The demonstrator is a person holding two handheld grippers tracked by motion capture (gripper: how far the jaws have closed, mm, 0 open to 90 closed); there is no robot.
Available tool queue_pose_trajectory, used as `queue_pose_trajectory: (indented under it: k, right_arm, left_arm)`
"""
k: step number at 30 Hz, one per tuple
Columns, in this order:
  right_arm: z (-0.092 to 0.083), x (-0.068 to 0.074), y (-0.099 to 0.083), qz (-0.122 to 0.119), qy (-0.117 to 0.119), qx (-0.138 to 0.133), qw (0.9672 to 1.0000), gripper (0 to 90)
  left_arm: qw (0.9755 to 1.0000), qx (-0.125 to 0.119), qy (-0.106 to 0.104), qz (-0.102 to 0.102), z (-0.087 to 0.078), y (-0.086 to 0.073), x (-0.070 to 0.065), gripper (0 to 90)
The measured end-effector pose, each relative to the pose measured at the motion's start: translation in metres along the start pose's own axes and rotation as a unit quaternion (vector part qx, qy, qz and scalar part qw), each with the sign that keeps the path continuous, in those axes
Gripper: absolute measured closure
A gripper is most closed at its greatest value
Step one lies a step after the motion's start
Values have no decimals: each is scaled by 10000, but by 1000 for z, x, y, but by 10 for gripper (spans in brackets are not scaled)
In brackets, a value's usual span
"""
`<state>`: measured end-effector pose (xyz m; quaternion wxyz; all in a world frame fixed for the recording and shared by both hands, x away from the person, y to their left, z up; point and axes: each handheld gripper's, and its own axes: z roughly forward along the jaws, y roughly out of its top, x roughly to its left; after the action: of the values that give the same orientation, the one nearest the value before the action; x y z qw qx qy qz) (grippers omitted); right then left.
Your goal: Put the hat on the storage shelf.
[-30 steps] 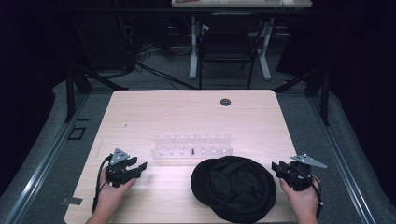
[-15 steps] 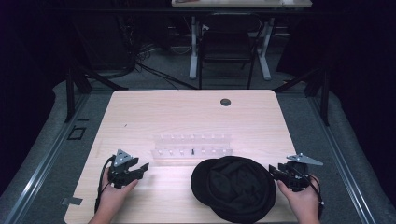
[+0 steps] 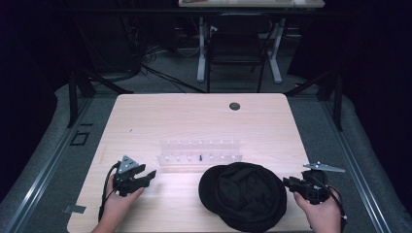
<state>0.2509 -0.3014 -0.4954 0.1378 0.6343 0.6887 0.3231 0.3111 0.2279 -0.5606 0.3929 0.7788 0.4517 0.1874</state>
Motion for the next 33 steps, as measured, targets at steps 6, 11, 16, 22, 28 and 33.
queue_pose_trajectory:
  k: [6, 11, 16, 22, 28, 33]
  right_arm:
    - [-5, -2, 0, 339, 146, 311, 9988, 689]
    - [-4, -6, -3, 599, 142, 553, 9966, 697]
    - [0, -13, -8, 772, 168, 828, 9934, 700]
    - [7, -18, -11, 913, 354, 1007, 9901, 713]
    - [15, -19, -11, 953, 441, 1234, 9868, 747]
    - [17, -25, -10, 944, 385, 1538, 9828, 739]
  left_arm:
    - [10000, 4, -20, 40, 2, 0, -3, 478]
    - [10000, -12, -38, 34, 1, -1, -2, 478]
    - [10000, 14, -59, 24, 1, 0, -2, 476]
    - [10000, 10, -44, 44, 2, -1, -3, 476]
    - [10000, 28, -45, 51, 2, -1, -3, 475]
    - [10000, 47, -66, 30, 3, -1, -3, 471]
